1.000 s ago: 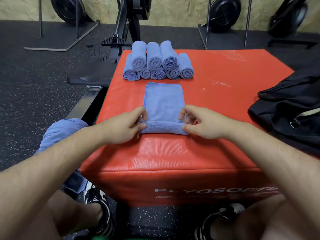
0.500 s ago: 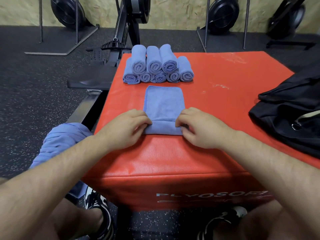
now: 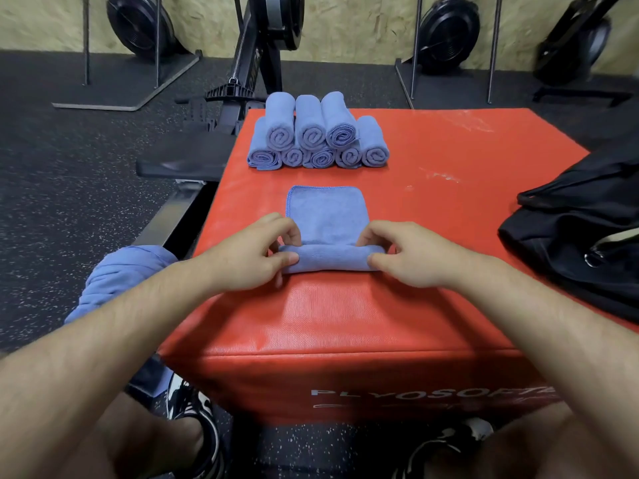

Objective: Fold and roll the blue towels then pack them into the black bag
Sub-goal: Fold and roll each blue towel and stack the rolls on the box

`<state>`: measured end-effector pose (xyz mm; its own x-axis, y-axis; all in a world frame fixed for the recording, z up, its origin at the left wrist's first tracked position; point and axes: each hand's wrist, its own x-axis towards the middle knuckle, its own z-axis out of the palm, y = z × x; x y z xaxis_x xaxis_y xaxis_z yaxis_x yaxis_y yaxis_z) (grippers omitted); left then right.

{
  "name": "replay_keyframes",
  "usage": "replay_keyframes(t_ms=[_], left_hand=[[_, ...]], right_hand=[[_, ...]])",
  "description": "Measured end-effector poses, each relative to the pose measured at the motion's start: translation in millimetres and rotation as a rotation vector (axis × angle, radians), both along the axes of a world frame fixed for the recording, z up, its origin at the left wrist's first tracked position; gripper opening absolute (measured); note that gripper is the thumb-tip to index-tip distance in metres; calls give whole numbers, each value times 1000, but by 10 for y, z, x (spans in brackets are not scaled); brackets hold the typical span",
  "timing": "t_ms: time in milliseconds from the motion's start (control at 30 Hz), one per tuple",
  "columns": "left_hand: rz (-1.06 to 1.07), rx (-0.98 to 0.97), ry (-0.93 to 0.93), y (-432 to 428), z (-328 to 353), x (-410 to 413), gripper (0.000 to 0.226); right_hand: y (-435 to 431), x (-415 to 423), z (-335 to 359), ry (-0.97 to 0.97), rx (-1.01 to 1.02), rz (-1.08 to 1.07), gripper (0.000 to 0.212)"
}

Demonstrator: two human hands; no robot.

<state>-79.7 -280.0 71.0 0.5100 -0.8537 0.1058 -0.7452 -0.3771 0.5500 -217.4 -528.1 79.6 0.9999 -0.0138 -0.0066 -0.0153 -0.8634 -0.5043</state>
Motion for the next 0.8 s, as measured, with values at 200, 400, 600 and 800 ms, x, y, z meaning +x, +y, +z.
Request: replay_keyframes(t_ms=[200,400,600,800], left_hand=[[0,-51,-247,-49,-46,111,9],[-107,-53,-422,-114,-29,120,15],[-77,96,-448,-99,-103,225,51],[-22,10,-117,-91,16,208,29]], right_hand=[[26,83,-104,-238,-119,3,29],[65,101,-47,-286,-320,91,21],[-19,164,-108,-213,-338,51,41],[-10,189,32,-64,-93,2,34]])
